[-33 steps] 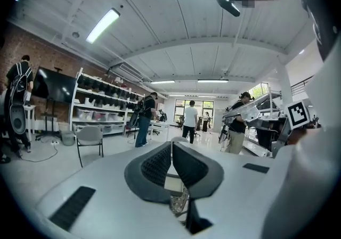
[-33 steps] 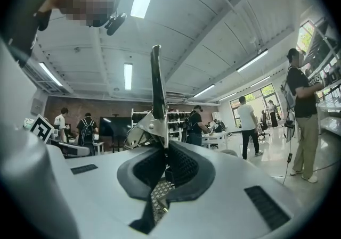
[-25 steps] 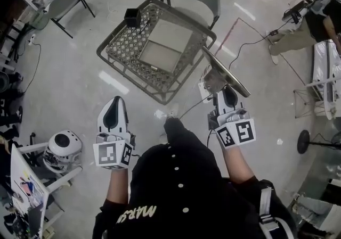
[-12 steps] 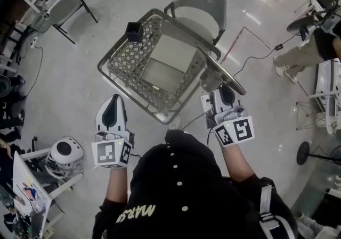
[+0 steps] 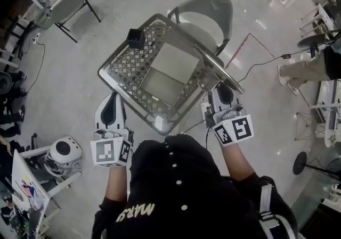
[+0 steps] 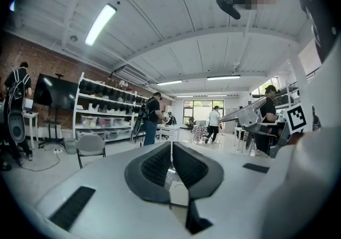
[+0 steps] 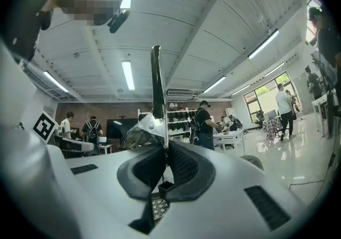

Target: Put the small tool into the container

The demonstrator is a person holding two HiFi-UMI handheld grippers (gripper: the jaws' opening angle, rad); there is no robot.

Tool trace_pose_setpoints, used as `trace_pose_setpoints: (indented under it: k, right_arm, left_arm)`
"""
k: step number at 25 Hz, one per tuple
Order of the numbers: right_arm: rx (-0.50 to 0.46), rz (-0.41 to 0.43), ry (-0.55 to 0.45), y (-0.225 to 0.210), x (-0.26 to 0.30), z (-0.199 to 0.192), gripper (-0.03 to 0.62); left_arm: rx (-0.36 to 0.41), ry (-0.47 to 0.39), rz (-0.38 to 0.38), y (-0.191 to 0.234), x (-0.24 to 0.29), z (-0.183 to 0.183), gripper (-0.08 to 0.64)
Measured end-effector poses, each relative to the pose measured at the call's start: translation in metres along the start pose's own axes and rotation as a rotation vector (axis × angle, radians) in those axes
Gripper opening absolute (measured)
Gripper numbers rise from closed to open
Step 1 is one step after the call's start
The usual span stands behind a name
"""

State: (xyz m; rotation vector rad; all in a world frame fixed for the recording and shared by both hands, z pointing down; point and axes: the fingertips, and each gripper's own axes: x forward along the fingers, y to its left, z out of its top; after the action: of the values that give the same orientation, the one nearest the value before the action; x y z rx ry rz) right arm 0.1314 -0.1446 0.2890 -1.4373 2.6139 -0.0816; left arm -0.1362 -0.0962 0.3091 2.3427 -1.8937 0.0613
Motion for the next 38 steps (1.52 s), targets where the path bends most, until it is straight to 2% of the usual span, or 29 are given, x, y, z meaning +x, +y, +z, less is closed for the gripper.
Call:
trace_pose_setpoints:
  k: [6, 13, 19, 23, 26, 31, 38]
  right_arm:
    - [-0.017, 0.034, 0.036, -0.004, 0.02, -0.008, 0.015]
    - [-0.052, 0.031, 0.072, 0.005, 0.04, -0.022, 0.015]
    - [-0.162, 0.058, 0.145, 0.02, 0.049, -0.04, 0.015]
    - [-0.203, 0.089, 0.203, 0.025, 0.06, -0.069, 0.017]
    - [-0.29, 0.122, 0.225, 0.03, 0.073, -0.093, 0.017]
    - [-0.474, 0.217, 0.384, 0.028, 0.085, -0.151, 0.017]
    - [-0.681, 0.388, 0.448, 0.039, 0.097, -0.22, 0.017]
  left_arm:
    - [-0.015, 0.018, 0.003, 0.001, 0.016, 0.001, 0.034]
    - [-0.034, 0.041, -0.026, 0.019, 0.032, -0.002, 0.034]
    - [-0.034, 0.072, -0.061, 0.03, 0.043, -0.008, 0.034]
    - [-0.047, 0.091, -0.06, 0.037, 0.052, -0.015, 0.034]
    - [-0.049, 0.112, -0.066, 0.037, 0.055, -0.026, 0.034]
    - [-0.07, 0.158, -0.091, 0.033, 0.063, -0.045, 0.034]
    - [-0.102, 0.232, -0.132, 0.021, 0.063, -0.081, 0.034]
